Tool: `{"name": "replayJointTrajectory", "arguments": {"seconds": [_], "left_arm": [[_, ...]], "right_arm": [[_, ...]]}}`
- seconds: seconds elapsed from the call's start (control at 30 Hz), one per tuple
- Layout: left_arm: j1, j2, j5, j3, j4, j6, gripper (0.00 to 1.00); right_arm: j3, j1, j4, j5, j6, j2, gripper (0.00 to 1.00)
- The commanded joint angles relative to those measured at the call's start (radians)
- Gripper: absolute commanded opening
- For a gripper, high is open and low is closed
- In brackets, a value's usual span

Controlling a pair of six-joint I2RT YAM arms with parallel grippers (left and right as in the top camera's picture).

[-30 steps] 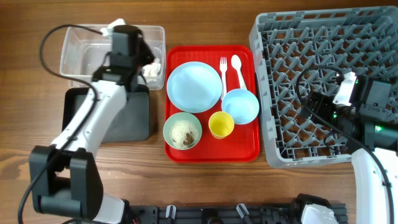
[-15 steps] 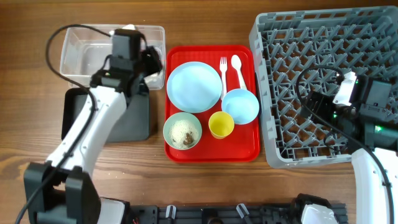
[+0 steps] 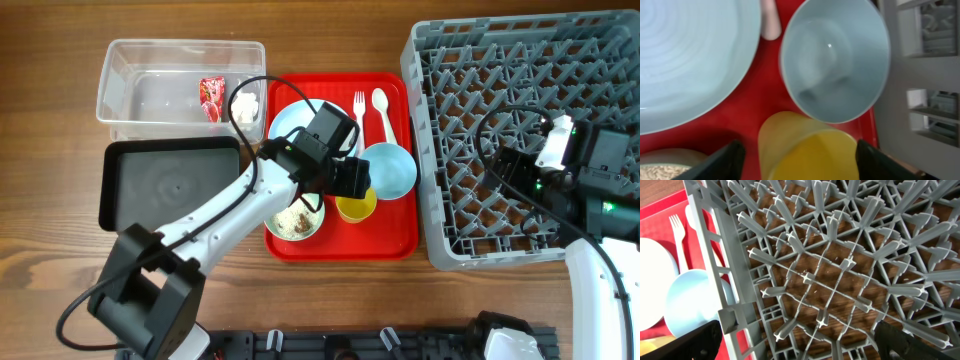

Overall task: Sort waste into correct bins and load items into the dishwasher rack
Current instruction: 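Grasp the yellow cup on the red tray with the left gripper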

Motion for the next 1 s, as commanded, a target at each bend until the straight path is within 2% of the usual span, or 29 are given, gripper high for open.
{"name": "replayJointTrajectory", "arguments": {"seconds": [0.0, 0.03, 0.1, 0.17, 0.23, 0.3, 0.37, 0.6, 0.73, 0.87, 0.93, 0.97], "left_arm": [[-0.003, 0.044, -0.039, 0.008, -0.015, 0.003, 0.59], [-0.003, 0.046, -0.040, 0.008, -0.018, 0.003, 0.47], [-0.003, 0.046, -0.053, 0.008, -0.036, 0.003, 0.36], [-0.003, 0.046, -0.097, 0.006, -0.070, 0.003, 0.32], [-0.003, 0.046, -0.107, 0.001, -0.074, 0.003, 0.24], [-0.003, 0.046, -0.107, -0.003, -0.077, 0.003, 0.23], [-0.003, 0.046, -0.107, -0.003, -0.077, 0.003, 0.04], [-0.003, 0.046, -0.105, -0.025, -0.099, 0.002, 0.04], [-0.002, 0.045, -0.042, -0.036, -0.096, 0.003, 0.04], [0.082, -0.005, 0.164, -0.033, -0.095, 0.003, 0.04], [0.190, -0.044, 0.336, -0.033, -0.087, 0.003, 0.04], [0.270, -0.058, 0.468, -0.033, -0.068, 0.003, 0.04]], "right_arm": [[0.016, -0.005, 0.003, -0.012, -0.011, 0.007, 1.00], [0.016, -0.005, 0.003, -0.012, -0.011, 0.007, 1.00], [0.016, -0.005, 0.003, -0.012, -0.011, 0.007, 1.00], [0.016, -0.005, 0.003, -0.012, -0.010, 0.007, 1.00], [0.016, -0.005, 0.003, -0.012, -0.011, 0.007, 1.00], [0.016, -0.005, 0.003, -0.012, -0.010, 0.007, 1.00], [0.016, -0.005, 0.002, -0.013, -0.010, 0.007, 1.00], [0.016, -0.005, -0.001, -0.012, -0.011, 0.007, 1.00], [0.016, -0.005, -0.001, -0.012, -0.010, 0.007, 1.00], [0.016, -0.005, 0.000, -0.012, -0.011, 0.007, 1.00], [0.016, -0.005, 0.005, -0.012, 0.011, 0.007, 1.00], [0.016, -0.005, 0.026, -0.028, 0.035, 0.007, 1.00]]}}
